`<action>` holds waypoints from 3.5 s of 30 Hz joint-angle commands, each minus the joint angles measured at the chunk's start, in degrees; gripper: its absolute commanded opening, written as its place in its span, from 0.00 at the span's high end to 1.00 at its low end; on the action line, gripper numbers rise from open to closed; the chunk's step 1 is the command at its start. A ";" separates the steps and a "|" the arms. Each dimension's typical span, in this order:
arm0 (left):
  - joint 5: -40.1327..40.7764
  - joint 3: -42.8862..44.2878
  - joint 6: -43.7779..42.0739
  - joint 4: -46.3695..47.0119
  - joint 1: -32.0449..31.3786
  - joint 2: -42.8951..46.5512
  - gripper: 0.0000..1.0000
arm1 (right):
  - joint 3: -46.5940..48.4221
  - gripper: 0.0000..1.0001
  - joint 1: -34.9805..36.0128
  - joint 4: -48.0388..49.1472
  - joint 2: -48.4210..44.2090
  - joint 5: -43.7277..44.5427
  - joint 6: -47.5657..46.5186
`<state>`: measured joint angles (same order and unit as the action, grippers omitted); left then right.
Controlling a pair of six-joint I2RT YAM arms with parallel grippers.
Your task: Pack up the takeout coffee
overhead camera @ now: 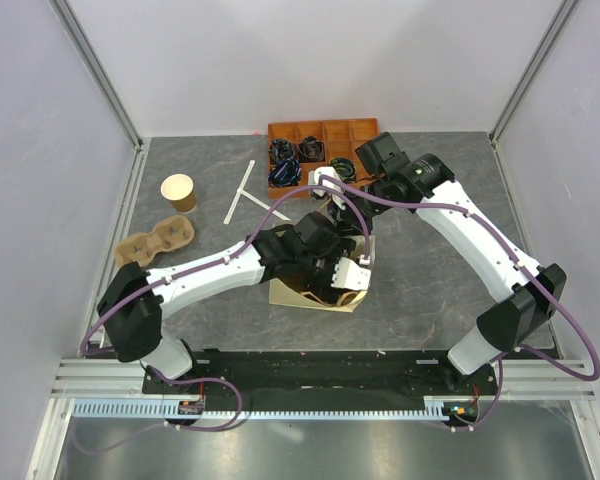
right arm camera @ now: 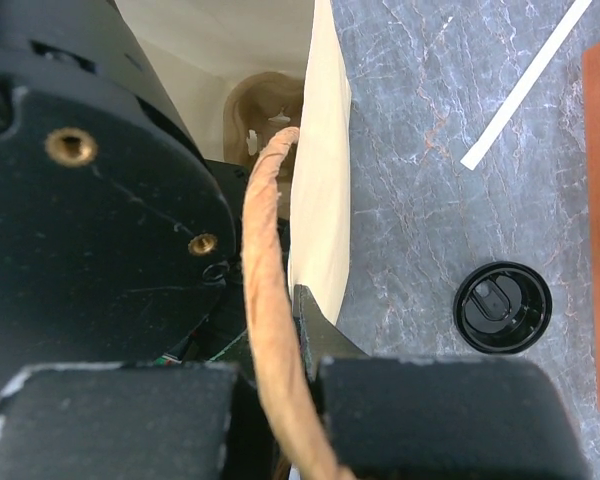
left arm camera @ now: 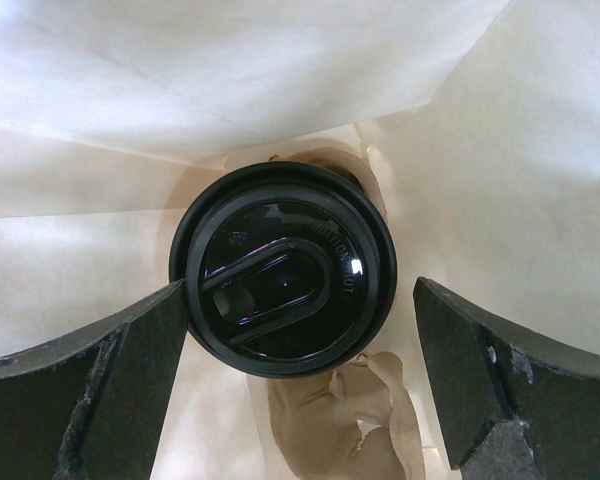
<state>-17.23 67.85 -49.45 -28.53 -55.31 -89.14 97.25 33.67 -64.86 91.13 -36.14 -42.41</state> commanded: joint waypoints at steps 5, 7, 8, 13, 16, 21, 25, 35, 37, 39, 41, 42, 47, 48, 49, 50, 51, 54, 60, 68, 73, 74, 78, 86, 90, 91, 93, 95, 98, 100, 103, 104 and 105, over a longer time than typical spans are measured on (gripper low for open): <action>2.12 2.37 2.78 3.92 2.75 6.70 0.00 | -1.89 1.00 0.43 -11.25 1.86 2.39 -0.04; 2.64 1.76 2.78 4.80 2.75 7.32 0.00 | -1.54 1.00 0.69 -11.08 1.94 2.48 0.22; 2.82 1.58 2.78 5.15 2.75 7.40 0.00 | -1.45 1.00 0.78 -11.16 2.03 2.57 0.40; 2.73 -0.18 2.08 7.26 2.66 8.90 0.00 | -2.33 1.00 0.87 -10.73 1.68 3.27 0.75; 2.91 -0.53 1.90 7.44 2.66 8.81 0.02 | -2.16 1.00 0.87 -10.46 1.68 3.27 1.19; 2.73 -2.02 0.41 7.62 2.58 9.25 0.06 | -1.80 1.00 0.78 -10.37 1.77 2.92 1.89; 2.91 -4.83 -1.96 9.54 2.14 11.09 0.07 | -1.63 1.00 0.78 -10.29 2.03 2.48 2.77; 4.67 -5.80 -2.41 10.08 1.34 11.27 0.07 | 0.57 1.00 -0.53 -9.76 3.61 1.25 5.32; 4.75 -5.80 -2.23 10.08 1.34 11.01 0.07 | 0.75 1.00 -0.97 -9.76 3.35 0.37 5.15; 4.84 -5.72 -2.14 9.99 1.34 10.92 0.07 | 1.01 1.00 -1.15 -9.50 3.18 0.28 5.23; 4.67 -5.89 -1.97 9.99 1.34 10.92 0.07 | 1.18 1.00 -1.41 -8.88 3.00 0.63 5.41; 4.58 -5.98 -2.05 9.82 1.34 10.92 0.07 | 1.01 1.00 -1.41 -8.44 2.74 1.33 5.67; 4.66 -5.80 -2.05 9.73 1.34 10.75 0.07 | -0.04 1.00 -1.41 -5.20 1.94 4.32 7.42; 4.75 -5.80 -2.05 9.73 1.34 10.66 0.07 | -0.22 1.00 -1.41 -4.75 1.42 4.59 7.61; 4.84 -5.72 -2.05 9.73 1.34 10.57 0.07 | -0.66 1.00 -1.41 -4.14 1.33 5.11 7.87; 4.93 -5.72 -2.05 9.64 1.26 10.40 0.07 | -0.75 1.00 -1.41 -3.52 0.98 5.29 8.22; 5.02 -5.63 -1.79 9.55 1.34 10.22 0.07 | -0.92 1.00 -1.50 -3.17 0.80 5.38 8.31; 4.93 -5.37 -1.53 9.11 1.34 10.04 0.07 | -2.06 1.00 -1.50 -0.62 -0.69 6.34 9.19; 4.84 -3.88 0.23 7.53 1.52 8.73 0.09 | -3.74 1.00 -1.41 1.14 -2.27 7.40 9.37; 5.02 -3.78 0.67 8.14 1.52 8.72 0.10 | -4.97 1.00 -1.41 1.32 -2.71 6.52 8.93; 5.19 -3.78 1.02 10.51 1.61 9.95 0.09 | -4.97 1.00 -1.33 0.96 -2.71 5.73 8.23; 4.93 -3.87 1.02 10.69 1.52 10.65 0.09 | -5.14 1.00 -1.33 0.96 -2.80 5.73 8.05; 4.05 -4.40 0.24 10.69 1.43 12.06 0.02 | -5.67 1.00 -1.24 1.23 -3.24 6.08 7.08; 2.38 -4.22 -0.21 8.94 1.61 11.54 0.07 | -5.14 1.00 -1.06 1.32 -2.98 6.08 6.73; 1.50 -4.57 -0.21 8.06 1.61 11.36 0.09 | -5.06 1.00 -1.06 0.96 -3.07 5.99 6.55; 1.33 -4.66 -0.21 7.79 1.69 11.27 0.08 | -5.06 1.00 -1.06 0.96 -3.07 5.99 6.47; -0.08 -5.10 -0.91 6.39 1.87 11.27 0.09 | -5.06 1.00 -1.06 0.96 -3.07 5.91 6.29; -1.39 -5.80 -1.96 5.77 1.96 11.27 0.12 | -4.97 1.00 -1.06 0.88 -3.07 5.82 6.29; -2.88 -5.98 -3.10 4.55 2.05 10.49 0.19 | -5.06 1.00 -1.06 0.79 -2.98 5.56 6.20; -2.89 -5.72 -3.28 3.66 2.05 9.69 0.23 | -5.14 1.00 -1.15 0.79 -2.98 5.38 6.20; -2.19 -4.93 -3.02 3.66 2.05 8.64 0.26 | -4.97 1.00 -1.06 0.44 -3.07 5.29 5.94; -2.10 -4.66 -2.32 3.84 2.05 8.64 0.26 | -4.97 1.00 -1.06 0.26 -3.15 5.20 5.85; -2.10 -4.57 -2.14 4.18 2.22 8.81 0.26 | -4.97 1.00 -1.06 0.09 -3.15 5.12 5.59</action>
<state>-17.15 62.17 -50.72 -24.10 -53.36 -79.94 93.12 32.51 -60.97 88.44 -32.27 -35.33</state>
